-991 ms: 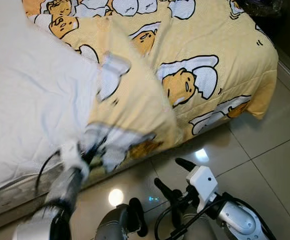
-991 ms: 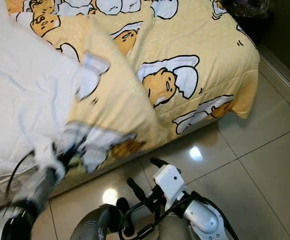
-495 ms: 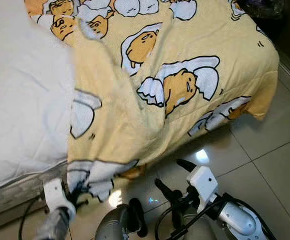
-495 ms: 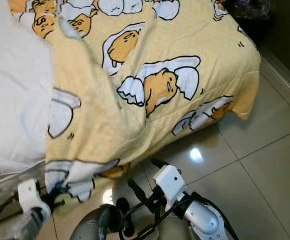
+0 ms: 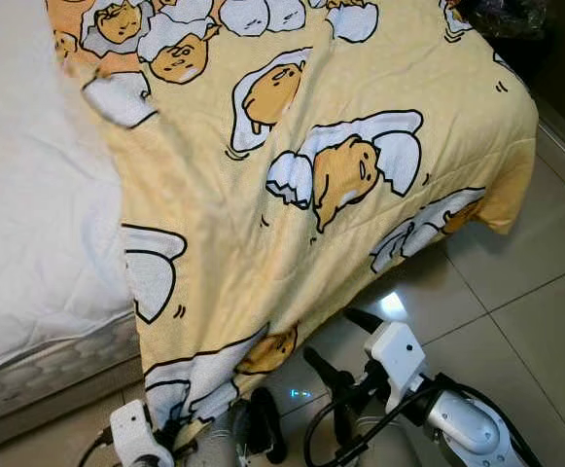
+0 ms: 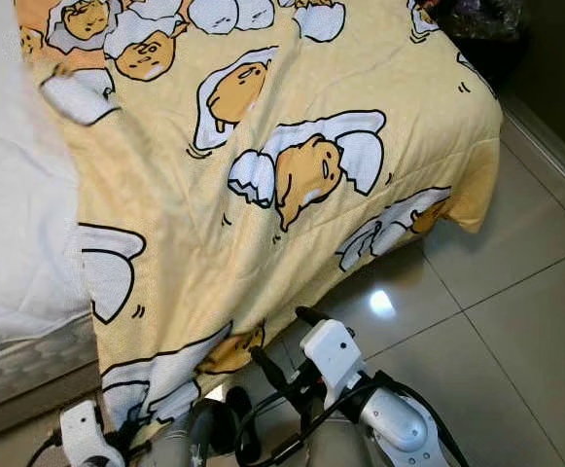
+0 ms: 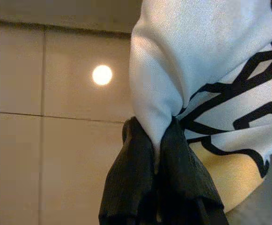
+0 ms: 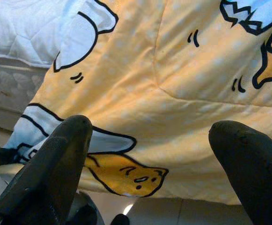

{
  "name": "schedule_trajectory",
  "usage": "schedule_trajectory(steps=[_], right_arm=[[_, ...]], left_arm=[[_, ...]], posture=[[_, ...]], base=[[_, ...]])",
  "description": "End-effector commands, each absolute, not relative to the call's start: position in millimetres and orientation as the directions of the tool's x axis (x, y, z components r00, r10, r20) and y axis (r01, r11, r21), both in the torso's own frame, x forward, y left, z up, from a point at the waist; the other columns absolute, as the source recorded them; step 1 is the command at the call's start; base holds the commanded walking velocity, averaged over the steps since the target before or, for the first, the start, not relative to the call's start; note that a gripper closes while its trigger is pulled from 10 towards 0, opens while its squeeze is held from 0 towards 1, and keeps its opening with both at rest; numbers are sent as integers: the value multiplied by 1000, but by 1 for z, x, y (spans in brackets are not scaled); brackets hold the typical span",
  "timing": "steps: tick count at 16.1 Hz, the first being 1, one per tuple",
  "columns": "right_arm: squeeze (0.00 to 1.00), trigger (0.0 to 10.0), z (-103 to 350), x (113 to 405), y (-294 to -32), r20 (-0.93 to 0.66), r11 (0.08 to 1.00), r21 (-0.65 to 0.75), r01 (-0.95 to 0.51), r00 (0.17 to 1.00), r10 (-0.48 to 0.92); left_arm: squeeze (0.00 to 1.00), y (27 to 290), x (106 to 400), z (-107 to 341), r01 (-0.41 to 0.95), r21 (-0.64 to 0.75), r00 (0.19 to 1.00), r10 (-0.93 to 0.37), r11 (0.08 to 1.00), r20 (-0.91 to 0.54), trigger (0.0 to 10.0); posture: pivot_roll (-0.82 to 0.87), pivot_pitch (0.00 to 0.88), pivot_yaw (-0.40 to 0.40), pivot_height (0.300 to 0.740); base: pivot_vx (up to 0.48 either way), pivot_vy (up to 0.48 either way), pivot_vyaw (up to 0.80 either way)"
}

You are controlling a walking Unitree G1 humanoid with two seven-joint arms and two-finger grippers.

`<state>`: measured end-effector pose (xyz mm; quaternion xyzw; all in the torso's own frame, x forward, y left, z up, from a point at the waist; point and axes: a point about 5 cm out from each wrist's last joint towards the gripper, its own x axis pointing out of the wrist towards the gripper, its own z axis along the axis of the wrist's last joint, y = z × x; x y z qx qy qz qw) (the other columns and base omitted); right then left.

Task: Clean up the room

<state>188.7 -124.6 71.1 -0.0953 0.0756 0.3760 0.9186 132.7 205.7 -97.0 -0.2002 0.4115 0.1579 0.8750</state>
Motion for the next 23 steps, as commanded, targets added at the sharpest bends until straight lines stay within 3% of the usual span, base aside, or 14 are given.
schedule_trajectory(steps=[1,3,7,8,10,13,14,17,23], right_arm=[[0,10000,65,185,-127,-229,703,-101,-704,704,673],[0,10000,65,188,-127,-226,704,-104,-702,706,671],[0,10000,63,191,-125,-224,705,-107,-702,707,670],[0,10000,63,193,-124,-221,705,-107,-701,709,670],[0,10000,63,194,-124,-220,706,-108,-700,709,670],[0,10000,62,198,-121,-216,703,-110,-703,707,673],[0,10000,62,200,-122,-212,705,-114,-700,710,672],[0,10000,63,200,-124,-206,711,-122,-693,718,664],[0,10000,62,198,-124,-208,711,-118,-693,717,665]], left_arm=[[0,213,100,-106,-483,-136,511,152,865,-846,0],[0,227,81,-109,-463,-4,421,217,886,-881,0],[0,224,79,-111,-360,17,386,166,933,-908,0],[0,217,84,-112,-314,9,402,141,949,-905,10000],[0,208,93,-111,-292,-2,418,126,956,-900,10000],[0,212,102,-110,-108,157,371,186,982,-910,10000],[0,214,105,-109,-127,161,377,198,979,-905,10000],[0,213,148,-93,-229,66,568,188,971,-801,10000],[0,201,163,-88,-228,68,609,197,971,-768,10000]], posture=[[-230,279,100,740],[-232,275,98,740],[-217,260,101,740],[-213,260,102,740],[-206,254,101,740],[-213,241,98,740],[-219,238,100,740],[-223,235,100,740],[-223,237,100,740]], base=[[0,0,0],[0,0,0],[0,0,0],[0,0,0],[0,0,0],[0,0,0],[0,0,0],[0,0,0],[-51,0,0]])
